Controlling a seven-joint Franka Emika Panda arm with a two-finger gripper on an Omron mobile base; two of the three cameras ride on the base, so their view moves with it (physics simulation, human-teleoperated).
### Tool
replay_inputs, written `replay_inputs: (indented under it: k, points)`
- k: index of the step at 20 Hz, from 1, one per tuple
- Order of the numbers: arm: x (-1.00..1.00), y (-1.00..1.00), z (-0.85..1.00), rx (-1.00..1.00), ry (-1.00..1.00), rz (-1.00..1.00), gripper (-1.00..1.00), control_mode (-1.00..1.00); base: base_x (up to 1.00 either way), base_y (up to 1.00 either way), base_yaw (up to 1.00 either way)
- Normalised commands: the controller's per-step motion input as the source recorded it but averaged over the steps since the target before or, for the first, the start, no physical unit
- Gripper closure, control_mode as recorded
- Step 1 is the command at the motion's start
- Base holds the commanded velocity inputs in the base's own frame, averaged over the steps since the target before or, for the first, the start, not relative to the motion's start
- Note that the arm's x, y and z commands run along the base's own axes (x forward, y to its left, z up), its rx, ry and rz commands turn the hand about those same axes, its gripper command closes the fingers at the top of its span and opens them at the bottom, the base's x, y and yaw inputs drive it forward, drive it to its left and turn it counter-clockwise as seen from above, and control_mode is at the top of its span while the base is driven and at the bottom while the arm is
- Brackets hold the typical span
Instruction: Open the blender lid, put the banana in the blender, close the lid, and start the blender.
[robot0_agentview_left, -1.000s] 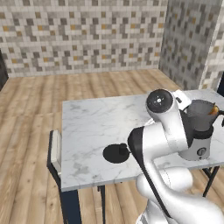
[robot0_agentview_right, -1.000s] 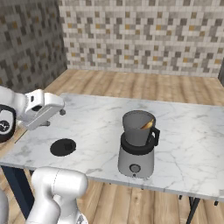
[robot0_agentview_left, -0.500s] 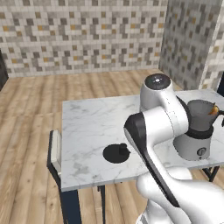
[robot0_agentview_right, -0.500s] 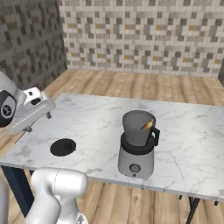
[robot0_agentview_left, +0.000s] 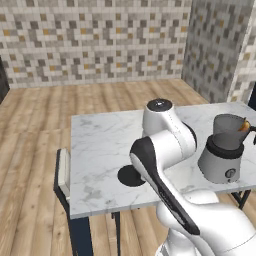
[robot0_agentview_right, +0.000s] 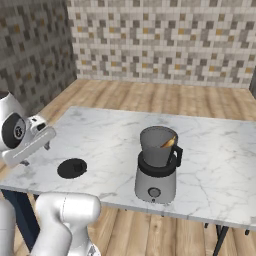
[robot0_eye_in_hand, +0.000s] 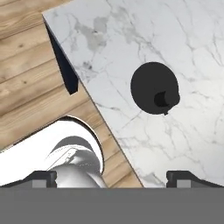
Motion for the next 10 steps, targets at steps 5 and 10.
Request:
replay_inputs:
  k: [5,10]
  points:
    - [0.42,-0.01,-0.38,0.0,0.17,0.04,-1.0,-1.0,0.0,0.0,0.0]
    - [0.68,-0.08,-0.11,0.0,0.17,0.0,-1.0,-1.0,0.0,0.0,0.0]
